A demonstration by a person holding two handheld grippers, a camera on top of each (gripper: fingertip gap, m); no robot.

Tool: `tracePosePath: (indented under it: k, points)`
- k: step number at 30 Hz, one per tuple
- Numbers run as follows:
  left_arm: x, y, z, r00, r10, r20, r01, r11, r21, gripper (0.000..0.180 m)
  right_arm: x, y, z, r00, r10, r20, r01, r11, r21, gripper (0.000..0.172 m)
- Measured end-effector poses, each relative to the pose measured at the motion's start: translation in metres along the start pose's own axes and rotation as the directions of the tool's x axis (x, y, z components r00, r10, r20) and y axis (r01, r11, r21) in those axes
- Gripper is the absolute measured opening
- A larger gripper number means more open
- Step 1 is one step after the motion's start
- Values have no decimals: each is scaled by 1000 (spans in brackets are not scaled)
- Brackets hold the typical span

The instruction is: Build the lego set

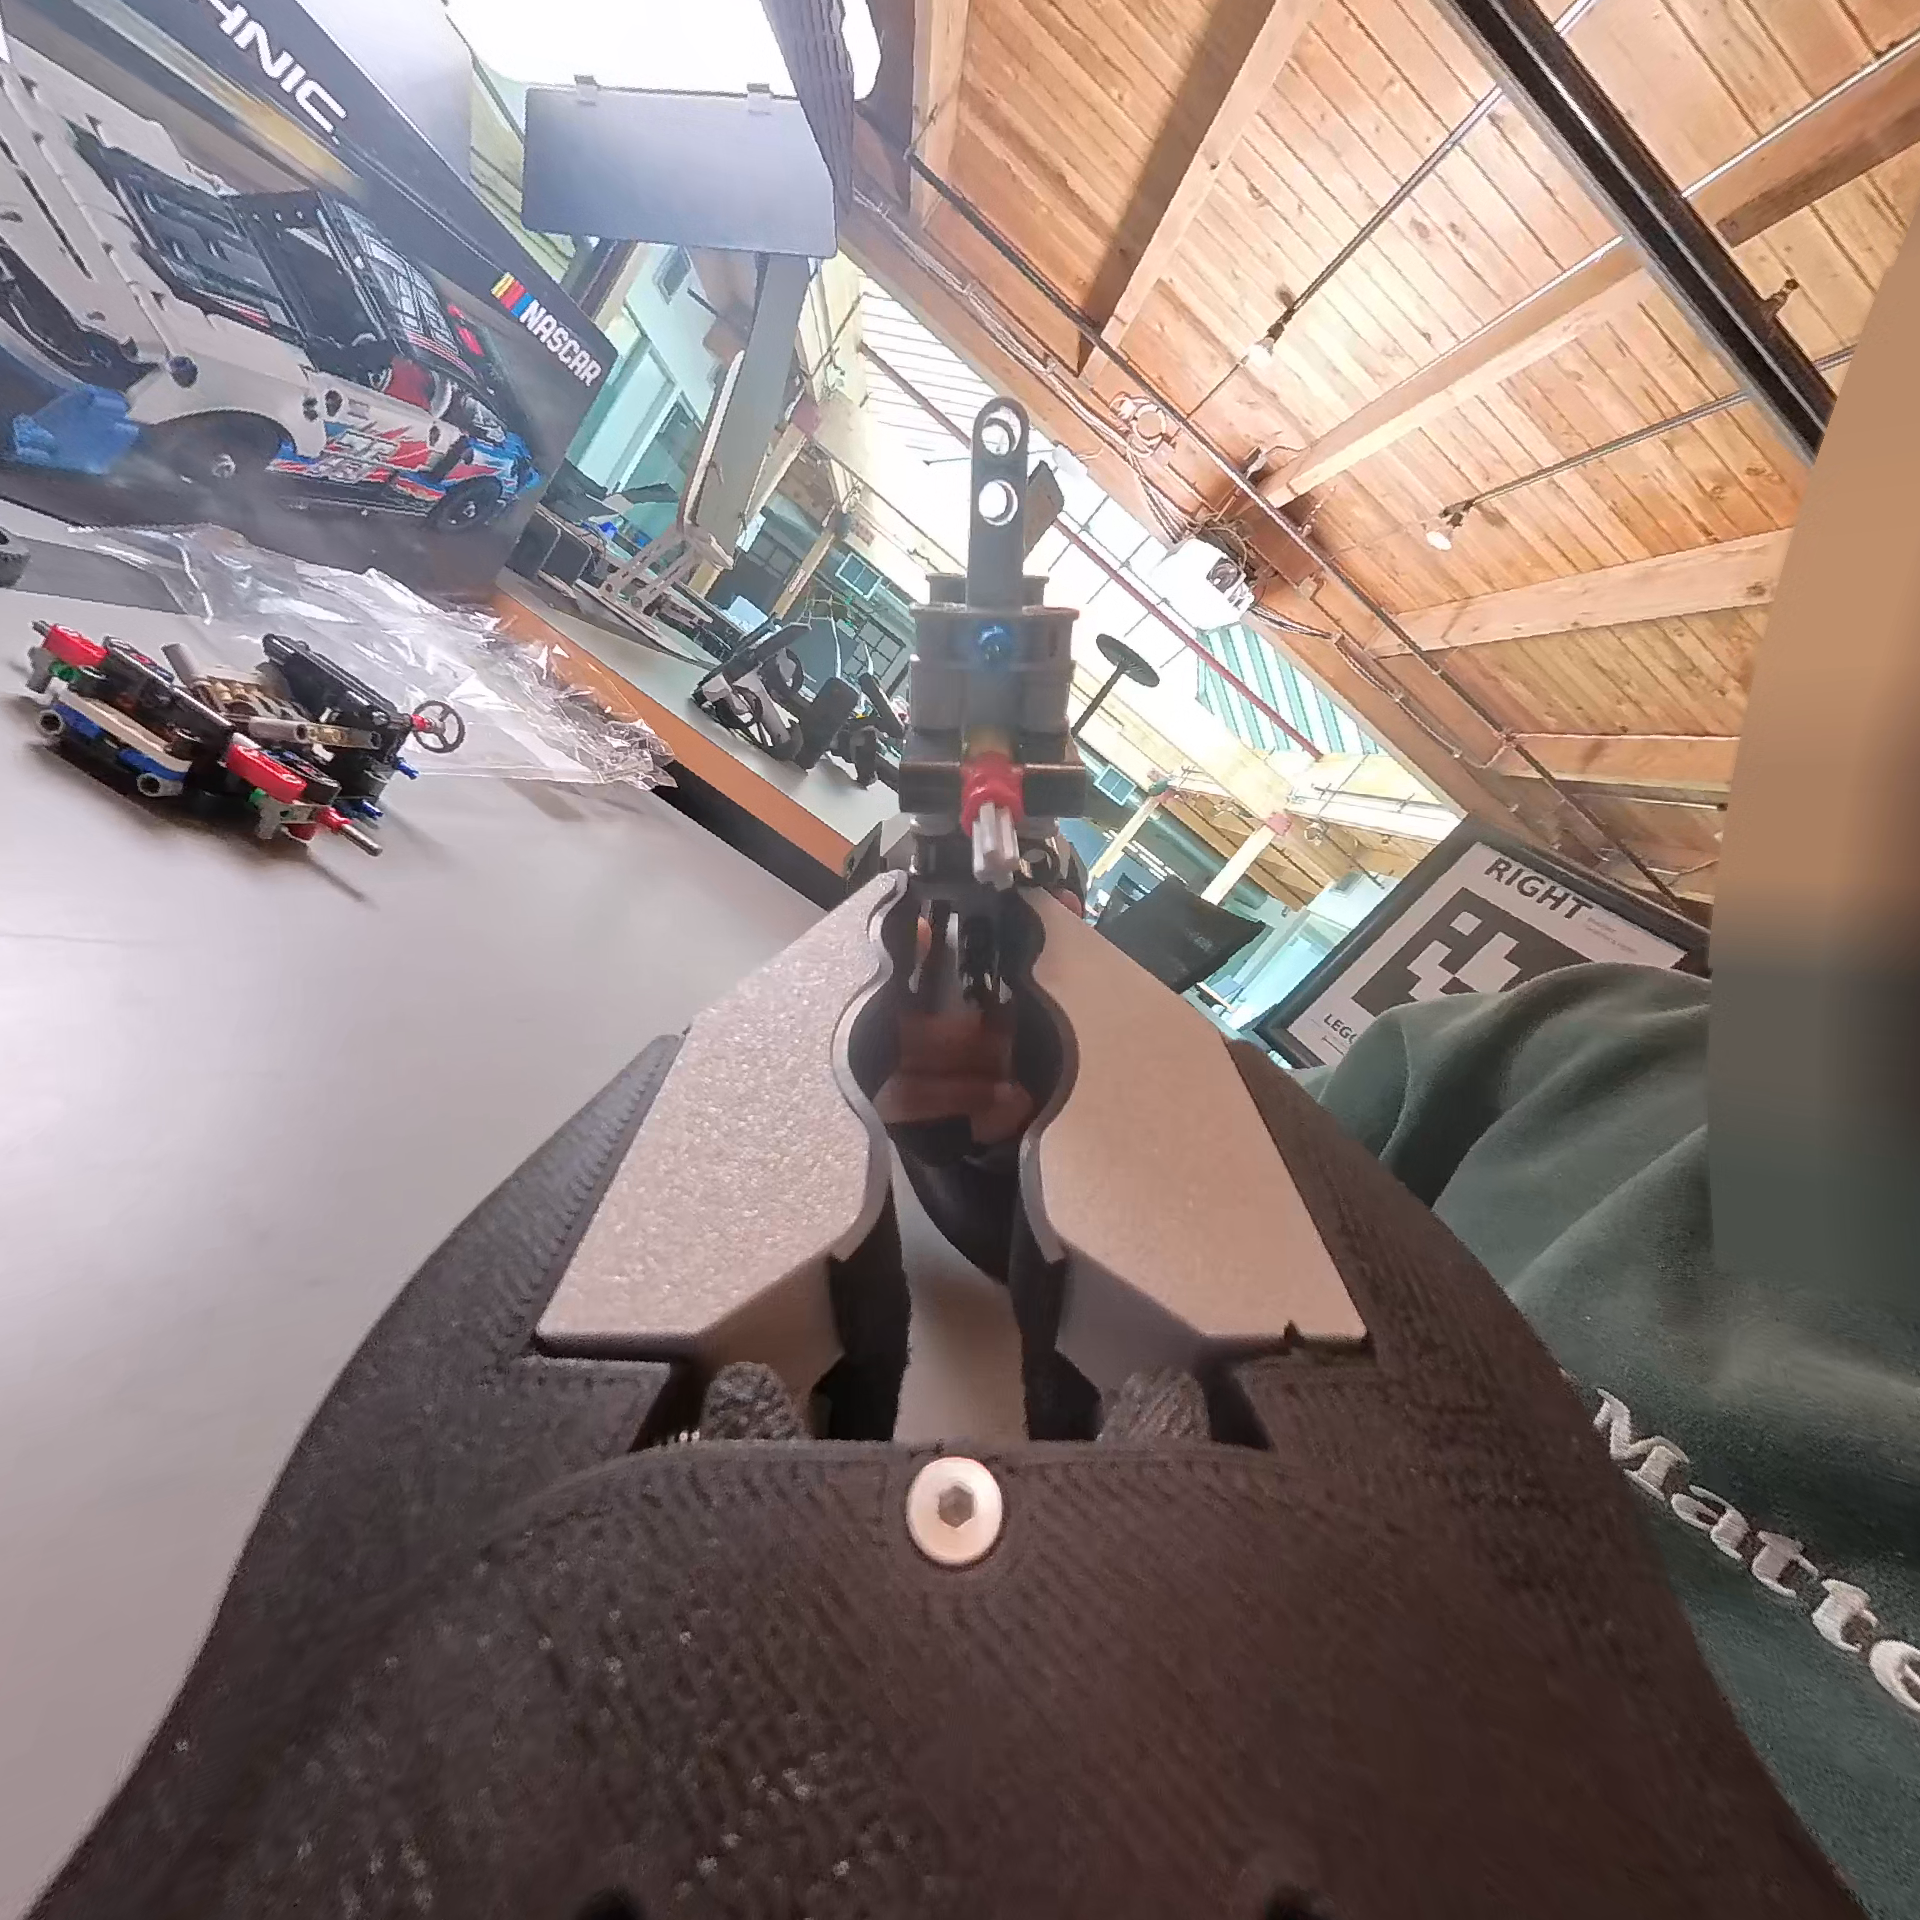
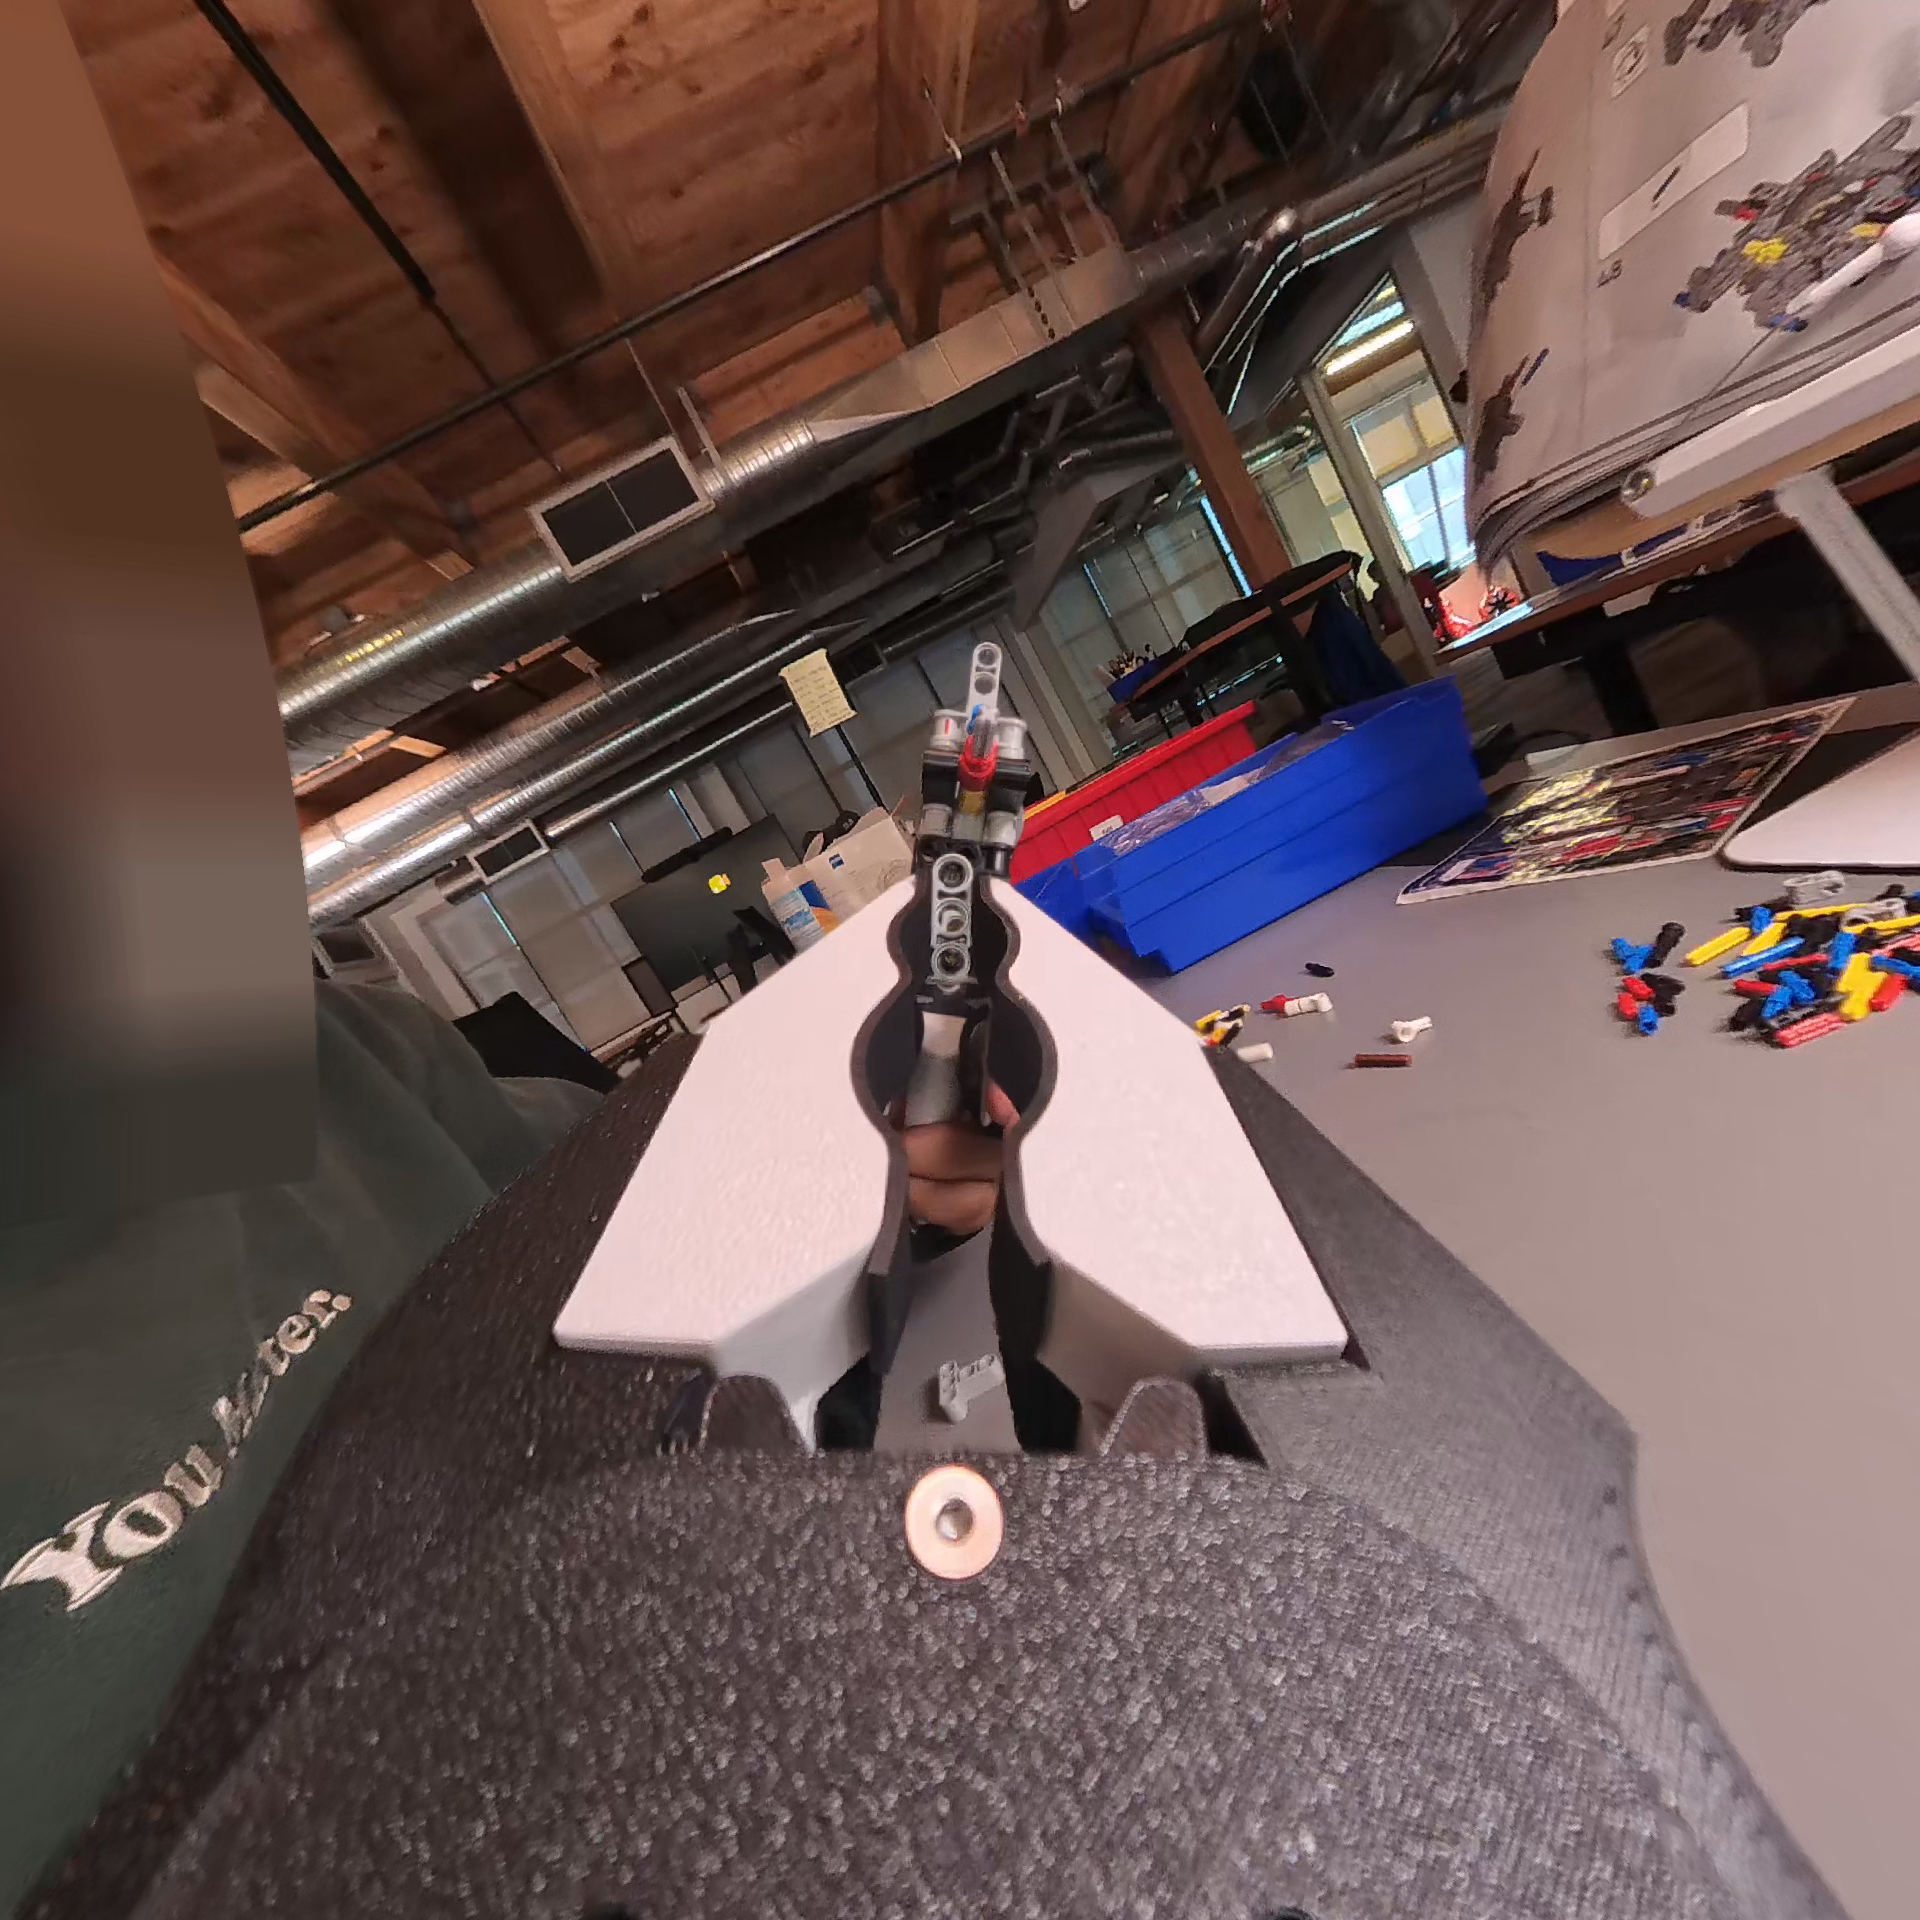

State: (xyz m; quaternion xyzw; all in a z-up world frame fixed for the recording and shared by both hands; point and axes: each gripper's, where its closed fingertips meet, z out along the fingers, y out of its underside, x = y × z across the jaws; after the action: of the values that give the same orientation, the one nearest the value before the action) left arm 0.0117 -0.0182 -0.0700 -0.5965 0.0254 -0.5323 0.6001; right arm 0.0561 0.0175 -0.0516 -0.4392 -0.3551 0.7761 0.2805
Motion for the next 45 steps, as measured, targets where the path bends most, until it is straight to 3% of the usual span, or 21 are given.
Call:
tracePosePath:
  k: [9,24,27,30,34,43,45]
  points:
    - [2,9,4,999,-40,-26,40,999,-16,14,-4,24,11,999,-46,-1,45,993,-107,6]
    - [-3,14,5,994,-106,-29,105,994,-14,14,0,31,12,999,-48,-22,45,990,-137,6]
    - [-21,19,1,987,-149,55,152,987,-60,14,11,23,4,995,-71,-74,59,987,-152,6]
    - [-54,51,-10,943,-228,244,285,930,-233,15,31,13,-13,981,-98,-170,66,980,-189,6]
    - [-71,76,-16,918,-172,357,307,878,-367,15,44,7,-25,958,-142,-248,88,973,-215,6]
    - [-88,80,-31,892,85,444,173,843,-510,22,45,22,-25,963,-111,-245,41,961,-275,5]
    - [-86,81,-39,883,156,442,143,809,-571,39,45,23,-25,964,-106,-244,35,960,-276,5]
